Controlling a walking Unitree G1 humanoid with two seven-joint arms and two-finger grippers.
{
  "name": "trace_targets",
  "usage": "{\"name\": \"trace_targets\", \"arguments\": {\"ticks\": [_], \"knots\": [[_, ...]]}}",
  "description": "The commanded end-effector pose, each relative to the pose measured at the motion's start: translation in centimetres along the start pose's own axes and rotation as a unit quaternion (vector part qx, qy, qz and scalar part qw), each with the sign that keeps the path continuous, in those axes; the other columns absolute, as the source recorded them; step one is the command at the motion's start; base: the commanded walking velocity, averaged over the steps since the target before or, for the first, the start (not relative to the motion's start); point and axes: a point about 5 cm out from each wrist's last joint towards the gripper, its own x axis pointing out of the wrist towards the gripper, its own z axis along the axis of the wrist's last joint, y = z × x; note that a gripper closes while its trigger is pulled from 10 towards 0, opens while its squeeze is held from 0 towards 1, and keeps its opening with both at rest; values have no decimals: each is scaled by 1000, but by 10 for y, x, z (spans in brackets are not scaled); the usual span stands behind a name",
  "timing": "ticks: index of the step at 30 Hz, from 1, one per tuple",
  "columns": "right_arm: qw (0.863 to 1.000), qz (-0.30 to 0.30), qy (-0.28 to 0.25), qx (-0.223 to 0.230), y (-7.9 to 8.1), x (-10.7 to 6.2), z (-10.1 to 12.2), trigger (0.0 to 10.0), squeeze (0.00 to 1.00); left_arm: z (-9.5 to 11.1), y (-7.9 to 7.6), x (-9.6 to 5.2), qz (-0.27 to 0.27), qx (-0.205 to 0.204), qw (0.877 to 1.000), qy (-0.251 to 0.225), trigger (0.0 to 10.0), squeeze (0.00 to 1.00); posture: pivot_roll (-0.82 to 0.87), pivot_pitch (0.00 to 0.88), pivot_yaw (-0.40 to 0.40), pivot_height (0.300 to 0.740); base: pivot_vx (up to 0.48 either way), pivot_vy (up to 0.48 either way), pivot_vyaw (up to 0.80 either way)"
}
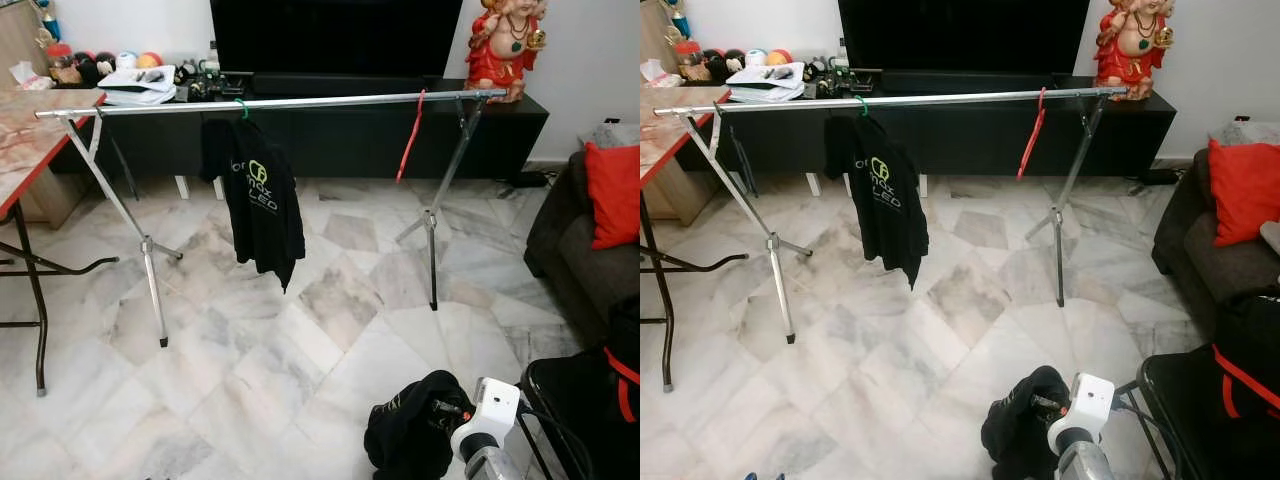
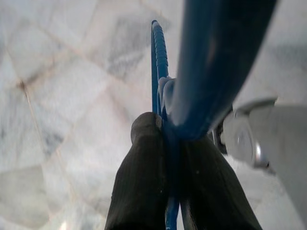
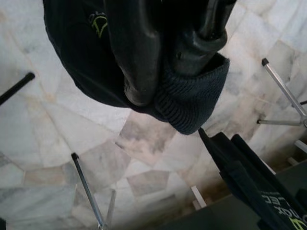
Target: Hang hanger
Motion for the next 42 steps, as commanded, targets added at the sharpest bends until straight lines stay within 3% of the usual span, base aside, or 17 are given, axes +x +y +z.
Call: {"name": "trace_targets", "arguments": {"ticks": [1,2,16,22,26,42], "knots": [[1000,0,-20,-10,0,0,6,8431,0,-1,3,0,6,5,1000,-1,10000,0,23,0,9,740,0,0,0],[1000,1,-26,-13,2,1,7,10000,0,0,2,0,5,0,1000,-2,10000,0,19,0,12,740,0,0,0],[998,15,-54,-30,17,-2,6,10000,0,-13,-11,-2,-13,-4,1000,25,10000,0,18,0,16,740,0,0,0],[996,7,-71,-56,15,-1,12,10000,0,-12,-12,-1,-13,-13,999,28,10000,0,22,0,13,740,0,368,192],[996,6,-73,-50,15,2,18,10000,0,-10,-10,0,-9,-14,999,29,10000,0,28,10,12,740,0,405,800],[995,27,-75,-59,28,7,21,10000,0,-20,-1,-2,-3,-27,998,58,10000,0,37,34,11,740,0,403,0]]}}
